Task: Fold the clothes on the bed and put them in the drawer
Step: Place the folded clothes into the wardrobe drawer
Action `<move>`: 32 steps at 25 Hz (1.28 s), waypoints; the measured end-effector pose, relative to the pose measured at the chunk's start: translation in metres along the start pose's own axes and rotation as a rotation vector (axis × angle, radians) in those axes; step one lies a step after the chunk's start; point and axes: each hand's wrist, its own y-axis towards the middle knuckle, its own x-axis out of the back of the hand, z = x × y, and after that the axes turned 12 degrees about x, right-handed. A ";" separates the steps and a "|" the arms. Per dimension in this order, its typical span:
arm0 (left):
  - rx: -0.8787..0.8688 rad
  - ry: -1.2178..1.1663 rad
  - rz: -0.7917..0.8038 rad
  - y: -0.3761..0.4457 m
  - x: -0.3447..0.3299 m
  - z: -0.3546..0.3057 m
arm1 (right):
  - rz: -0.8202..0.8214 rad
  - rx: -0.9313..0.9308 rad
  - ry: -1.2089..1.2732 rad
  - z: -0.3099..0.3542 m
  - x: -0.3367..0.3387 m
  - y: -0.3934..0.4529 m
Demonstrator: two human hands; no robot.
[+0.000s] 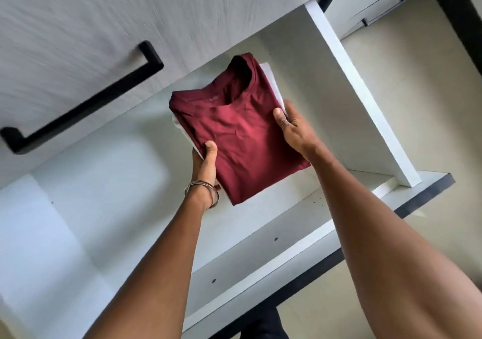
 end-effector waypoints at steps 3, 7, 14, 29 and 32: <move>0.065 0.081 -0.082 0.014 -0.006 0.020 | 0.034 -0.125 -0.127 -0.015 -0.006 0.001; 0.090 0.218 -0.197 0.016 -0.015 0.047 | 0.045 -0.296 -0.344 -0.039 -0.006 -0.018; 0.099 0.571 -0.366 -0.001 -0.016 0.036 | -0.257 -0.348 -0.671 -0.024 -0.024 -0.048; -0.460 0.280 -0.379 -0.318 0.257 0.064 | -0.115 0.419 0.126 0.260 -0.170 -0.300; -0.519 0.059 -0.516 -0.382 0.364 0.105 | 0.000 0.468 0.219 0.329 -0.237 -0.384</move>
